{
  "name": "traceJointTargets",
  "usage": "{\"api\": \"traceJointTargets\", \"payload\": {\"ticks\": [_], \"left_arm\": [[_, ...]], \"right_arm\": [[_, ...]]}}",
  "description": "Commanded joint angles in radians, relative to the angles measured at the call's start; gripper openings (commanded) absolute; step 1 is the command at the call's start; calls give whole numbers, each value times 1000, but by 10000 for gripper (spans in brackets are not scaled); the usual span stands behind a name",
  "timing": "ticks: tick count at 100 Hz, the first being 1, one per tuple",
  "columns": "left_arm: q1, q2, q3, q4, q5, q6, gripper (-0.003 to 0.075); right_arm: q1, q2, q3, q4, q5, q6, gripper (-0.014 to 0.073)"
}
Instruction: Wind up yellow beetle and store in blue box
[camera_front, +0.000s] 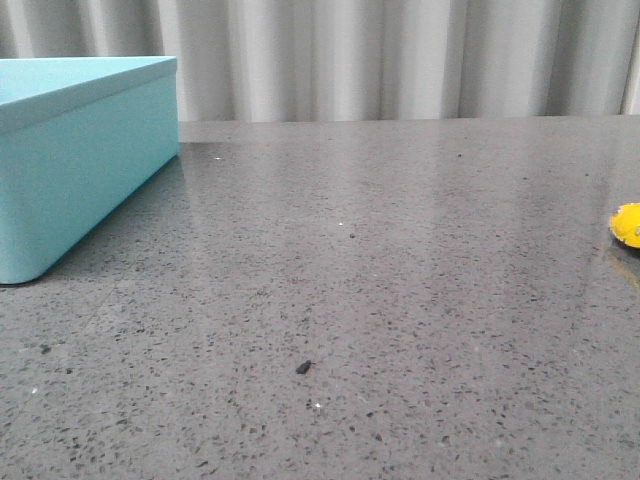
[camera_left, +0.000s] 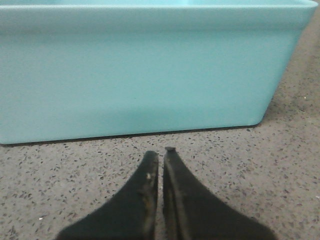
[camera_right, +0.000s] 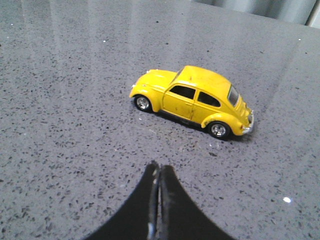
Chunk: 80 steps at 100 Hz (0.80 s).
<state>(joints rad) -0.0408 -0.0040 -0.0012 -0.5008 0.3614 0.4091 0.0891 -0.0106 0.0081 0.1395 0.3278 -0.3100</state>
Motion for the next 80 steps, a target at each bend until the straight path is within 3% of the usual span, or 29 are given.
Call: {"api": "traceJointTargets", "payload": {"ticks": [1,25,38,51,72,80], "left_arm": [[0,-30,26,-11,-40,-4,-21],[0,-30,26,-29,-123,-4,-21],[0,-30,26,-276,-127,-4,-21],[0,-30,26,-494,-147,-4,-21],[0,-30,26,-818,-242,-4,-21],[0,-30,24,-892,-321,-4,-21]], "right_arm": [[-1,1,25,-7,-21,-5,-43],[-1,1,25,-7,-184,-5,-43],[-1,1,25,40,-378,-3,-43],[-1,1,25,242,-515,2,-43],[-1,1,17,618,-525,2,-43],[-1,1,-5,661,-525,2,-43]]}}
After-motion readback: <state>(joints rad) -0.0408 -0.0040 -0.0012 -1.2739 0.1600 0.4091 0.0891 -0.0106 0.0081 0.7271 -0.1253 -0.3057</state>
